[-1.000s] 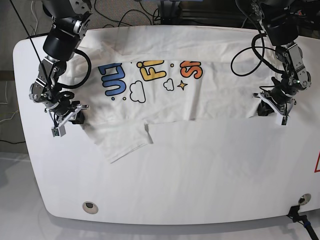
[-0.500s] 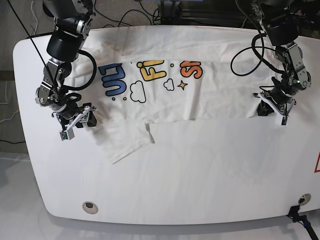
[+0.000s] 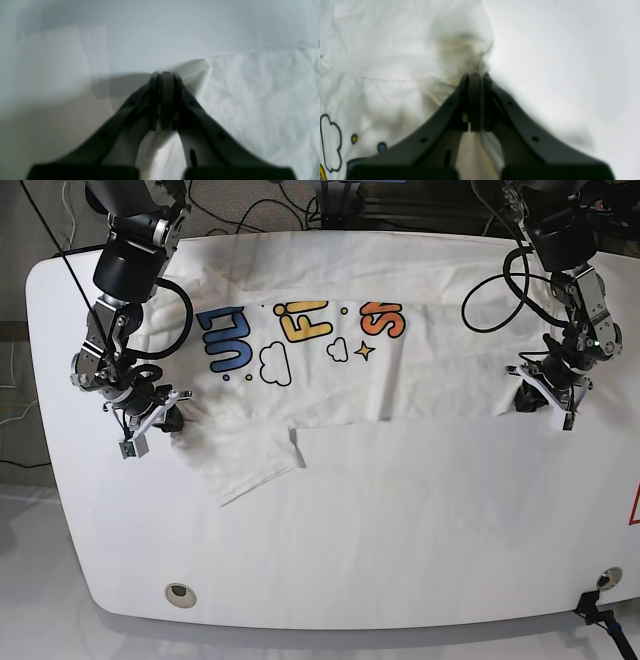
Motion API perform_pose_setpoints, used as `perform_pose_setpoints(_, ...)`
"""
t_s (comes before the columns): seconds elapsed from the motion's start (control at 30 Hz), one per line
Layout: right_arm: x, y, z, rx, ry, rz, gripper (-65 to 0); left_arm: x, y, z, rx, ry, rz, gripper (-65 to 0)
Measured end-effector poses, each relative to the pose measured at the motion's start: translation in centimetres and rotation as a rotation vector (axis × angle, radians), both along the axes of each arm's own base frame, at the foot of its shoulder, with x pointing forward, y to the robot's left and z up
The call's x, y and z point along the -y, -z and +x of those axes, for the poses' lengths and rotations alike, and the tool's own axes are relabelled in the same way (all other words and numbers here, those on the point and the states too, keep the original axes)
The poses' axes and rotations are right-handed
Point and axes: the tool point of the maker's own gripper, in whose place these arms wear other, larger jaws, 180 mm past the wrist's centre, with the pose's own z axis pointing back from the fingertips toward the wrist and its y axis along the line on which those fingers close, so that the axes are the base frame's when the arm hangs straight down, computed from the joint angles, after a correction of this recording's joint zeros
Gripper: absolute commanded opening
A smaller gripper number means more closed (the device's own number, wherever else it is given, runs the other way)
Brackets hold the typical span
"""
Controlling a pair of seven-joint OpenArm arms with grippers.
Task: Fold the T-shirt properly
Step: 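Lift the pinched fabric and fold it over the print toward the collar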
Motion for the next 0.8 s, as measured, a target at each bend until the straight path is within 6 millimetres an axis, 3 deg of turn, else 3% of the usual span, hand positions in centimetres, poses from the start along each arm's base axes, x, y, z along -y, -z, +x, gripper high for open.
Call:
perform_pose_setpoints(0.3,0.9,-1.8,-0.3,-0.023,-0.032,-0.096,-65.0,-0.2,-0.5,-0.4,-0.030,0.024,0.057,-65.0)
perform_pose_setpoints(0.43,1.3,-3.6,0.2,0.002,-0.040,-0.138,-65.0,-2.1,-1.0,-1.3,-0.082,-0.011,0.107,-65.0)
perform_pose_setpoints(0.53,1.5,-4.5,0.1,-0.002,-0.049,-0.173,-65.0,-2.4,-1.1,-1.7,-0.091,-0.008,0.128,-65.0)
perform_pose_setpoints(0.8,2.6,-6.6,-0.9,0.039,-0.036,-0.241,-65.0,-2.7,-3.6,-2.2,-0.079,0.021,0.227,-65.0)
